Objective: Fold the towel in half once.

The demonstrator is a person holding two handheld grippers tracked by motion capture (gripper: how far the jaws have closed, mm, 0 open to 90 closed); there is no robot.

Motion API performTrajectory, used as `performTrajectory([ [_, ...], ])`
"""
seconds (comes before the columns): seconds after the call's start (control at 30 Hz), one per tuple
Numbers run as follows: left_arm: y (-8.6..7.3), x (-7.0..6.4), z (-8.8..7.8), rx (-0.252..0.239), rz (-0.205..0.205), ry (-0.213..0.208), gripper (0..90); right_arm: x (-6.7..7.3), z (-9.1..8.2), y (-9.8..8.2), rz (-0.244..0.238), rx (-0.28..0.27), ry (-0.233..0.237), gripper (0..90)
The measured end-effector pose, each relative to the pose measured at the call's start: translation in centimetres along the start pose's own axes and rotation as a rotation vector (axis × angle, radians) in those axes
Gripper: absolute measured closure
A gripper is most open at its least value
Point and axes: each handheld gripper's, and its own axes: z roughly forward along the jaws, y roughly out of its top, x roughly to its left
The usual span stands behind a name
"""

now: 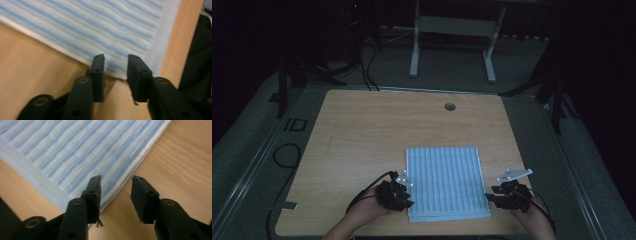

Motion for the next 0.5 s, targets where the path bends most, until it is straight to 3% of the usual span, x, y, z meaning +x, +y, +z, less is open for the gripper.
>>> performTrajectory([
  [0.13,0.4,1.4,-0.1,0.006,-0.031,0.062,52.7,-0.9,0.5,0.9,0.002,-0.004,-0.008,54.4],
  [0.27,0.9,3.1,-0.3,0.009,-0.058,0.085,48.8,-1.9,1.0,1.9,0.014,0.003,-0.017,53.1],
  [0.5,2.2,6.1,-0.7,-0.047,-0.129,0.149,44.5,-3.4,2.0,4.6,0.005,0.002,-0.038,52.5],
])
